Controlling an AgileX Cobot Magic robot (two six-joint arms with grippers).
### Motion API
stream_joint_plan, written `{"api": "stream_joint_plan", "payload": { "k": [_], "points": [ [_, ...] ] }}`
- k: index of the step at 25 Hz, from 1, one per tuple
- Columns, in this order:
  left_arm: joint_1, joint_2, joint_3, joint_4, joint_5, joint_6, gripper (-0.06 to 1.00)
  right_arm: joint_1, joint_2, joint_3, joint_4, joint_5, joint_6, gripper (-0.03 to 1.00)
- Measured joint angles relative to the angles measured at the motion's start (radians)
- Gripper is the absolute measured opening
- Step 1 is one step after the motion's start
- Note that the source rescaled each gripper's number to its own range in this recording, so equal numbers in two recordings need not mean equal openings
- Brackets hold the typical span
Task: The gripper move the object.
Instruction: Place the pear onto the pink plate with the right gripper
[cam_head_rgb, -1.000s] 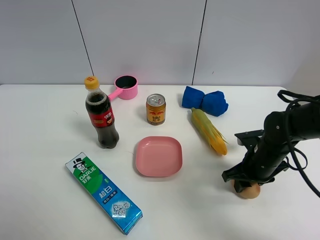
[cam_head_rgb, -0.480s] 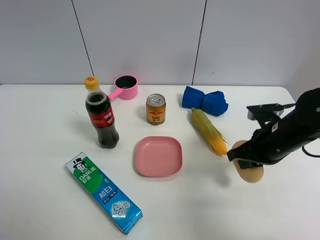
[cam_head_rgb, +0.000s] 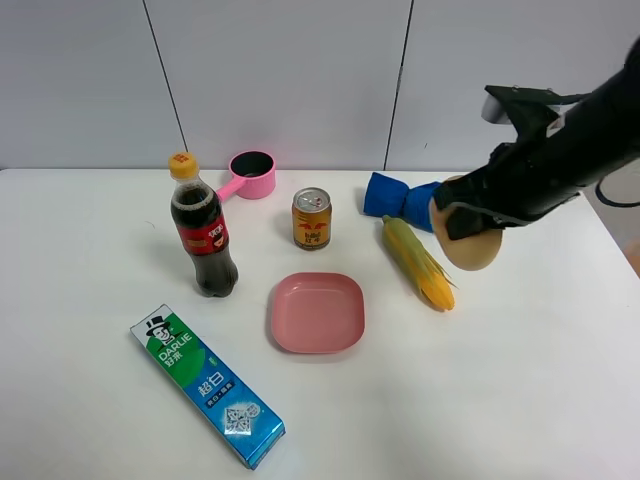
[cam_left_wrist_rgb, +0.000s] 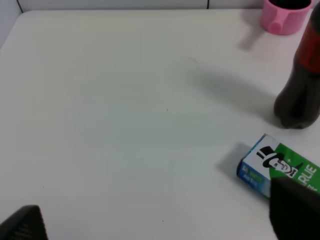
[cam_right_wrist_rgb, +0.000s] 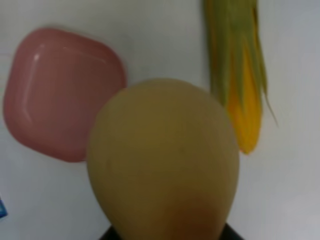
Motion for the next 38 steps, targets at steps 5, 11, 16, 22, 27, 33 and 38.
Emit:
{"api": "stream_joint_plan", "payload": {
  "k": [5,11,16,22,27,33,38],
  "points": [
    [0.0,0.0,0.0,0.0,0.0,0.0,1.0,0.18,0.134,-0.132,-0.076,0.03,0.028,0.01],
    [0.0,0.0,0.0,0.0,0.0,0.0,1.0,0.291,0.31,-0.316,-0.141,0.095,0.053,0.0],
    [0.0,0.0,0.0,0.0,0.0,0.0,1.0,0.324,0.431,-0.437,-0.154,0.158,0.057,0.0],
    [0.0,0.0,0.0,0.0,0.0,0.0,1.0,0.354,0.517,-0.453,-0.185,0.149,0.06,0.0],
    [0.0,0.0,0.0,0.0,0.0,0.0,1.0,0.355,0.564,-0.453,-0.188,0.113,0.076,0.0],
    [0.0,0.0,0.0,0.0,0.0,0.0,1.0,0.36,0.596,-0.453,-0.181,0.091,0.076,0.0],
    [0.0,0.0,0.0,0.0,0.0,0.0,1.0,0.362,0.636,-0.453,-0.18,0.08,0.076,0.0]
  ]
}}
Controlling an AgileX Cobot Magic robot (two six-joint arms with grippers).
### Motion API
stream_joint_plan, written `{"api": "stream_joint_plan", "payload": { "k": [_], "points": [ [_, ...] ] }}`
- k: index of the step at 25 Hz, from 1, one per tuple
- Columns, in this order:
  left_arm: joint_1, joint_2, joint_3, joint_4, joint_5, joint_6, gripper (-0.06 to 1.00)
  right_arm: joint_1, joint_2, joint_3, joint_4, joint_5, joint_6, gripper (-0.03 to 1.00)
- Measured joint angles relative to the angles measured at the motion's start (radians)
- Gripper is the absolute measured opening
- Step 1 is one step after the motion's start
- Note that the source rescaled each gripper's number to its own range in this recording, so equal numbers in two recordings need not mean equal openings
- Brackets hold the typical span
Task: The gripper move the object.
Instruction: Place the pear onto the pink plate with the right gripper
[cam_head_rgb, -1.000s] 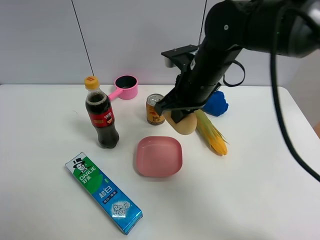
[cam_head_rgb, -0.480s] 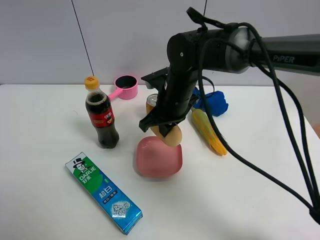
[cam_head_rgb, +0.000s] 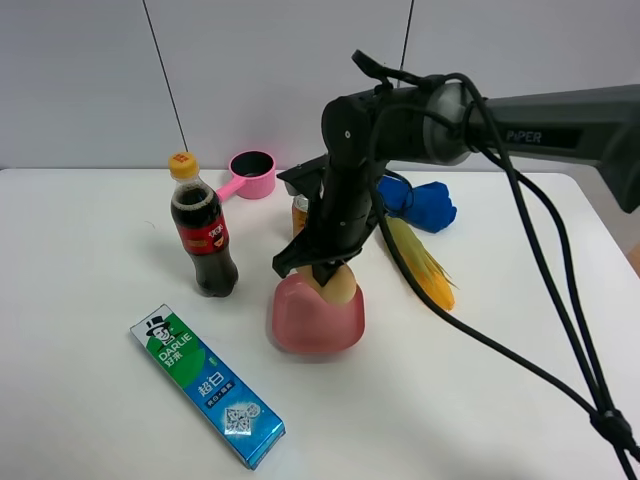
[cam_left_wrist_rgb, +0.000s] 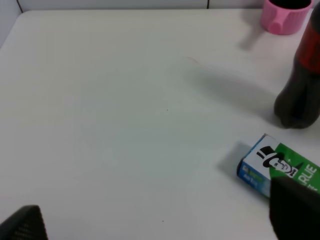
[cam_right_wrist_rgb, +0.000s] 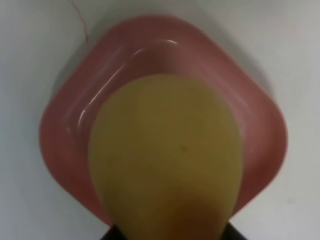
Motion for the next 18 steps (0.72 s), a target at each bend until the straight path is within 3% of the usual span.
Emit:
{"api": "stream_joint_plan", "payload": {
  "k": [18],
  "points": [
    [0.0,0.0,0.0,0.0,0.0,0.0,1.0,0.004,0.125,0.0,0.018,-0.089,-0.012,0.0]
  ]
}}
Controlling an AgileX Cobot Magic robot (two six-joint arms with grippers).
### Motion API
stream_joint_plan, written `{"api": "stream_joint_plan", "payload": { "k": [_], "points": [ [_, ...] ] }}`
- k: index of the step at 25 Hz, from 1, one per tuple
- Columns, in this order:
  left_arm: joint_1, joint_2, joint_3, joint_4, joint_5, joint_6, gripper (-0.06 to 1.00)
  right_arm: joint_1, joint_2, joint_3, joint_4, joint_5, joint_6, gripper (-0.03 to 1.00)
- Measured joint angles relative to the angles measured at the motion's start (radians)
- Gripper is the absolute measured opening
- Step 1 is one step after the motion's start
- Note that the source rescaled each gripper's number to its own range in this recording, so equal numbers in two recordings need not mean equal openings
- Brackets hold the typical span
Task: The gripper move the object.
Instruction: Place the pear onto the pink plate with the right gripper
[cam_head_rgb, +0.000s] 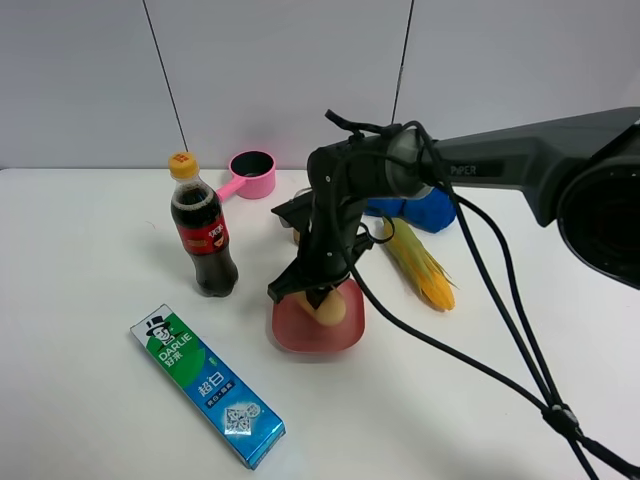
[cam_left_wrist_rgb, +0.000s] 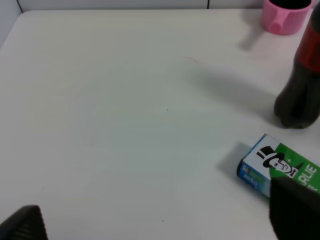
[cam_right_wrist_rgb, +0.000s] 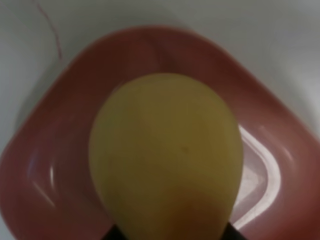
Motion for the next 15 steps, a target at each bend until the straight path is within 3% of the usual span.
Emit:
{"api": "stream_joint_plan", "payload": {
  "k": [10,12,15],
  "points": [
    [0.0,0.0,0.0,0.0,0.0,0.0,1.0,0.0,0.021,0.0,0.029,-0.005,-0.008,0.04],
    [0.0,0.0,0.0,0.0,0.0,0.0,1.0,0.0,0.022,0.0,0.035,-0.006,-0.008,0.18],
    [0.0,0.0,0.0,0.0,0.0,0.0,1.0,0.0,0.023,0.0,0.044,-0.006,-0.008,0.53]
  ]
}}
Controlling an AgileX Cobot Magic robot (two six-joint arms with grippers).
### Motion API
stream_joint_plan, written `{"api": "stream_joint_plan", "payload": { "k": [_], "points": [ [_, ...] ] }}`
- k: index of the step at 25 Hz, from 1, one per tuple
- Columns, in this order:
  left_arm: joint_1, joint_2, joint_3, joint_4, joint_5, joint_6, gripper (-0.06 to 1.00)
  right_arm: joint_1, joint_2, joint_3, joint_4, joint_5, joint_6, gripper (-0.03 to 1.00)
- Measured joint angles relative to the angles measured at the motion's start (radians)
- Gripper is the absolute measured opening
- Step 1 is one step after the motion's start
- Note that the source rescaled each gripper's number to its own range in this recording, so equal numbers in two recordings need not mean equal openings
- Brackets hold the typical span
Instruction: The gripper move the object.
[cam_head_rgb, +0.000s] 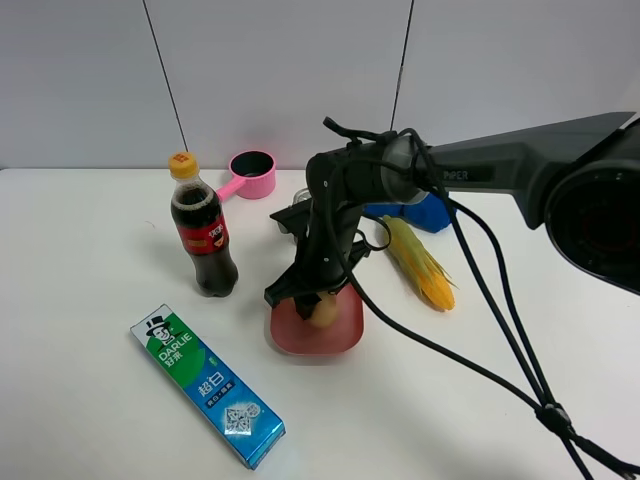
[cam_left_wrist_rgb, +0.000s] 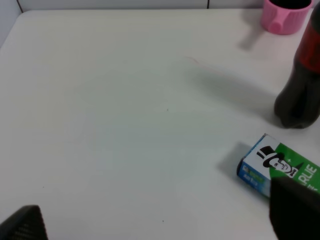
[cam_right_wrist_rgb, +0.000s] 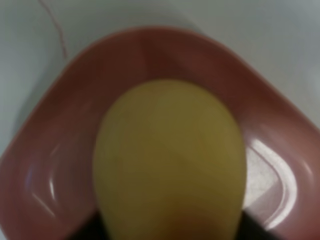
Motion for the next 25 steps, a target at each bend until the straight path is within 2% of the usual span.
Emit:
{"api": "stream_joint_plan", "payload": {
  "k": [1,2,3,5,11,15,18,21,25],
  "points": [
    [0.0,0.0,0.0,0.0,0.0,0.0,1.0,0.0,0.0,0.0,0.0,-0.001,0.001,0.65],
    [0.0,0.0,0.0,0.0,0.0,0.0,1.0,0.0,0.0,0.0,0.0,-0.005,0.002,0.73],
    [0.0,0.0,0.0,0.0,0.0,0.0,1.0,0.0,0.0,0.0,0.0,-0.012,0.007,0.79],
    [0.0,0.0,0.0,0.0,0.0,0.0,1.0,0.0,0.0,0.0,0.001,-0.018,0.014,0.85],
    [0.0,0.0,0.0,0.0,0.0,0.0,1.0,0.0,-0.05,0.0,0.001,0.031,0.02,0.89],
    [0.0,0.0,0.0,0.0,0.0,0.0,1.0,0.0,-0.198,0.0,0.0,0.045,0.02,0.89],
    [0.0,0.0,0.0,0.0,0.0,0.0,1.0,0.001,-0.326,0.0,-0.028,0.106,0.042,0.89],
    [0.0,0.0,0.0,0.0,0.0,0.0,1.0,0.001,-0.466,0.0,-0.115,0.139,0.092,0.89],
    [0.0,0.0,0.0,0.0,0.0,0.0,1.0,-0.007,-0.648,0.0,-0.338,0.125,0.205,0.89]
  ]
}}
